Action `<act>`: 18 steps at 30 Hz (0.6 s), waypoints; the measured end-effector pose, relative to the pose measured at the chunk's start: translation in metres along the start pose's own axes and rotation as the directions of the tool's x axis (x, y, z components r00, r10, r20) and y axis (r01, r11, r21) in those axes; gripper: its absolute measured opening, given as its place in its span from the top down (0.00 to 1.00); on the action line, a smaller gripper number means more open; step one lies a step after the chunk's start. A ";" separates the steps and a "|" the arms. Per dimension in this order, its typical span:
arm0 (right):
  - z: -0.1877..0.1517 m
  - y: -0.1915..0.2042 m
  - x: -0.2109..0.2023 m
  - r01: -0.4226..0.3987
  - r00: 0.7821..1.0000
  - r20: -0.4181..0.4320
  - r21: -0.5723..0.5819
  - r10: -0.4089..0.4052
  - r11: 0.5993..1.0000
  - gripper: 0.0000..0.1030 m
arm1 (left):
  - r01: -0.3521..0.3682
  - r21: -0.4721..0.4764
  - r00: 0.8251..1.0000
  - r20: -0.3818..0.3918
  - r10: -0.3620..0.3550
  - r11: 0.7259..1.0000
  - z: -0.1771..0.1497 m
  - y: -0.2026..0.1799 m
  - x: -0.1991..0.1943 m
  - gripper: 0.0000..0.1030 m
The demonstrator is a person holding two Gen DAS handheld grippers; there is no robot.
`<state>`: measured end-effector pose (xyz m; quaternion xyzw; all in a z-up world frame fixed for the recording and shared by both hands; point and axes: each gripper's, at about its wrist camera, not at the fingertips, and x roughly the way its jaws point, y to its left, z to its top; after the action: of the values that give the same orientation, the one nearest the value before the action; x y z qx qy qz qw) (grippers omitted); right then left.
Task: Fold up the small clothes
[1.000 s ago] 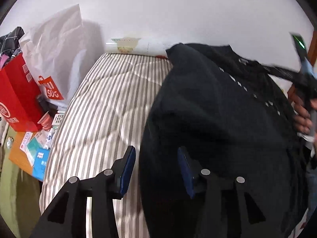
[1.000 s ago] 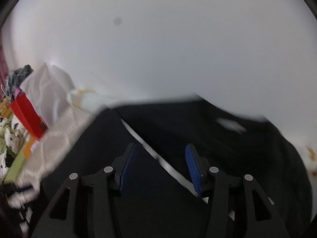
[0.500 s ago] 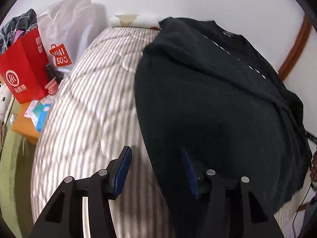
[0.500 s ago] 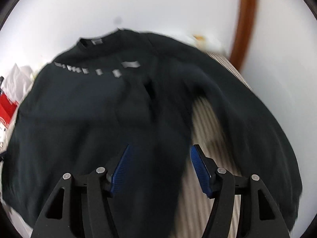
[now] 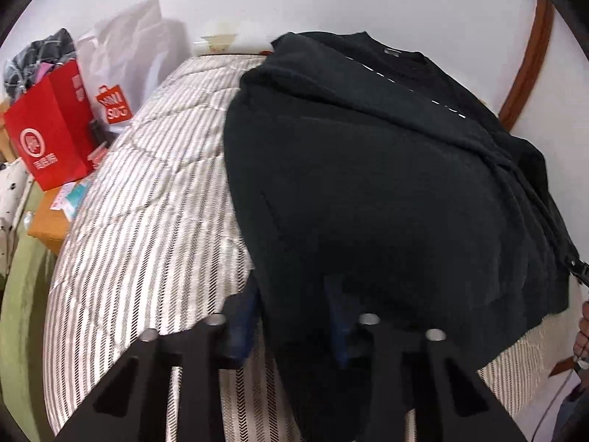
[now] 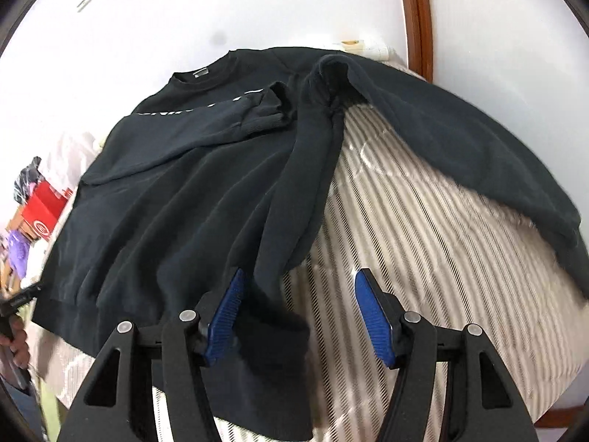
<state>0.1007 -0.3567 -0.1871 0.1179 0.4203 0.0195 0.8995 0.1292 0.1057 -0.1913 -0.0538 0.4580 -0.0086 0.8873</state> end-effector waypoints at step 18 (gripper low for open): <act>-0.023 0.018 0.000 0.083 0.996 0.021 -0.070 -0.082 0.994 0.88 | 0.045 -0.085 0.999 0.008 -0.044 0.995 -0.017 0.015 -0.016 0.92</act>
<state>0.0841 -0.3348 -0.1972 0.0685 0.4155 -0.0040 0.9070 0.1055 0.1197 -0.1896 -0.1016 0.4538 -0.0088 0.8852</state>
